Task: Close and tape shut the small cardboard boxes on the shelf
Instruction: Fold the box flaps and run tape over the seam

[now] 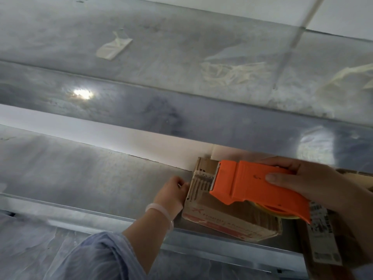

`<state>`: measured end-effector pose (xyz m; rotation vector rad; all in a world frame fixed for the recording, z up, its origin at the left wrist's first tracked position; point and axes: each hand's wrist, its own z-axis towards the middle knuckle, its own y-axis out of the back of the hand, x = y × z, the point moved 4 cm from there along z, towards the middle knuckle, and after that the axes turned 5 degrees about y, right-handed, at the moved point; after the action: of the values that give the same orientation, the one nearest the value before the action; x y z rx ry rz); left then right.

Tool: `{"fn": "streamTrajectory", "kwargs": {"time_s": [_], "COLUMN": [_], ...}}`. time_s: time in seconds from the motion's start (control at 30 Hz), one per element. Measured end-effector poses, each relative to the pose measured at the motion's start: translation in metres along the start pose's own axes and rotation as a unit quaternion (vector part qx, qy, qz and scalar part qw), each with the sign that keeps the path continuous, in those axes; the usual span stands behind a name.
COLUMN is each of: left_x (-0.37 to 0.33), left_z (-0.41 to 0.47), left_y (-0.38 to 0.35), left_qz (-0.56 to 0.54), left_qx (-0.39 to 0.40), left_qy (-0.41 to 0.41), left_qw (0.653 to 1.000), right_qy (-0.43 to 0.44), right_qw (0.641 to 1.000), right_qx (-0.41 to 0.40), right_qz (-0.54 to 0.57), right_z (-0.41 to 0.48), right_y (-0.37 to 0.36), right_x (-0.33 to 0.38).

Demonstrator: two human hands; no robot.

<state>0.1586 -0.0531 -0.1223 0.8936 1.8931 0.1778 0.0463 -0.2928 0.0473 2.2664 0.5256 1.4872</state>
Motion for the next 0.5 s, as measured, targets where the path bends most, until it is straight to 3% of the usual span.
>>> {"fn": "streamTrajectory", "kwargs": {"time_s": [0.2,0.33,0.5], "left_x": [0.003,-0.004,-0.015], "left_z": [0.004,0.002,-0.008], "left_y": [0.0,0.012,0.018], "left_qz": [-0.095,0.112,0.17], "left_qx": [0.012,-0.059,-0.069], "left_qy": [0.075,0.005,-0.041], "left_qw": [0.993,0.992,0.982], "right_qy": [0.005,0.019,0.05], "right_qw": [1.0,0.999,0.998], "right_qx": [0.009,0.01,-0.026], "right_qz": [-0.015,-0.033,-0.01], "right_z": [0.003,0.003,-0.001], "right_y": [-0.001,0.0,0.0], "right_x": [0.0,-0.001,0.013]}}
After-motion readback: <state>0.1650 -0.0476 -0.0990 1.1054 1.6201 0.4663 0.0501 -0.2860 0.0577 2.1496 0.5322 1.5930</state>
